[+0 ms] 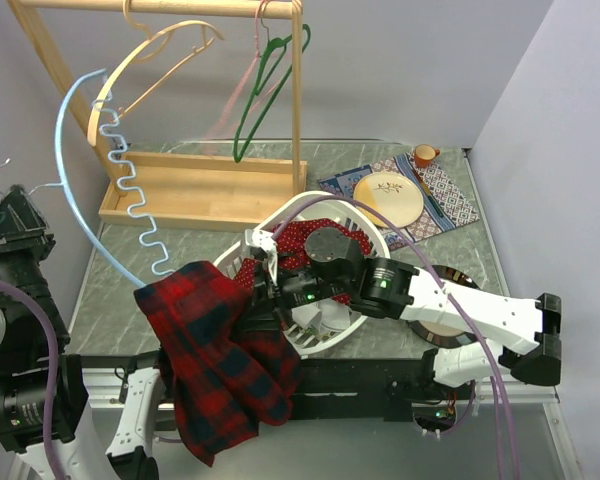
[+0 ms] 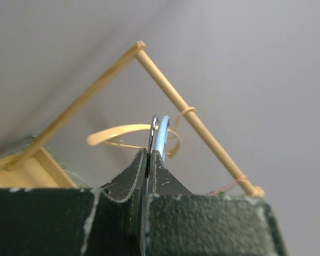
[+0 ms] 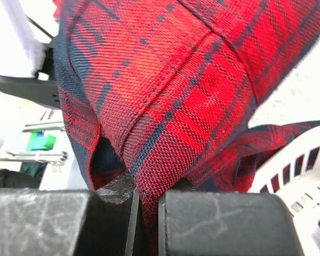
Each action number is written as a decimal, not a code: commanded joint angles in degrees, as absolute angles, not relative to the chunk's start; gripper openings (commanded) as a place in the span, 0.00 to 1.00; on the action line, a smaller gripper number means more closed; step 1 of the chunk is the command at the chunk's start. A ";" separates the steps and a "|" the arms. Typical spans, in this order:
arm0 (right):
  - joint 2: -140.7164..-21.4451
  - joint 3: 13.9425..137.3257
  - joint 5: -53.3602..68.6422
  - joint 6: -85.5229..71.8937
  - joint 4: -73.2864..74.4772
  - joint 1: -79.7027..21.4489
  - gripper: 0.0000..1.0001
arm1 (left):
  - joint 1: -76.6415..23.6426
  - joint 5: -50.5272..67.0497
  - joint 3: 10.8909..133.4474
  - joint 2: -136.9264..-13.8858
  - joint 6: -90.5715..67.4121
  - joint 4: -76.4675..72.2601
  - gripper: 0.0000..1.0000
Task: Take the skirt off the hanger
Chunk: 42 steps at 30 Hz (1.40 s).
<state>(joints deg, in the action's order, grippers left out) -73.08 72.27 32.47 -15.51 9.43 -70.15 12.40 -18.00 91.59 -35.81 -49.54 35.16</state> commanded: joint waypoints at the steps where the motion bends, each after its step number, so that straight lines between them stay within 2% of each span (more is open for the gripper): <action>1: -69.17 75.93 36.29 -19.07 0.18 -70.40 0.00 | 12.57 -24.34 93.08 -36.56 -42.46 36.47 0.01; 8: -71.10 81.73 40.08 -16.72 1.66 -70.40 0.00 | 12.57 -36.36 96.57 -37.96 -33.94 38.84 0.01; 17: -71.81 85.43 35.69 -12.22 9.05 -70.49 0.00 | 12.30 -35.95 102.74 -40.61 -29.18 39.90 0.01; 22: -66.73 82.62 30.95 -11.17 8.96 -70.23 0.00 | 11.25 -39.01 100.90 -39.03 -27.07 38.15 0.01; 26: -60.57 78.15 24.45 -9.59 9.05 -70.31 0.00 | 9.67 -38.41 101.42 -39.29 -25.93 37.97 0.01; 31: -53.45 75.67 9.25 -11.07 7.83 -70.31 0.00 | 9.32 -35.52 99.41 -38.85 -25.49 37.35 0.01; 38: -52.64 83.74 -1.48 -14.33 4.92 -70.14 0.00 | 9.32 -32.70 95.98 -37.09 -24.70 35.77 0.01; 42: -56.06 89.11 -10.09 -10.56 2.82 -70.22 0.00 | 9.32 -29.12 95.10 -37.00 -23.83 35.69 0.01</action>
<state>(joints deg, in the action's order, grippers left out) -54.70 81.78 2.07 -13.08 14.68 -70.26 9.47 -33.76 95.37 -38.09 -25.52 40.25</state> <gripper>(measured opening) 0.094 0.031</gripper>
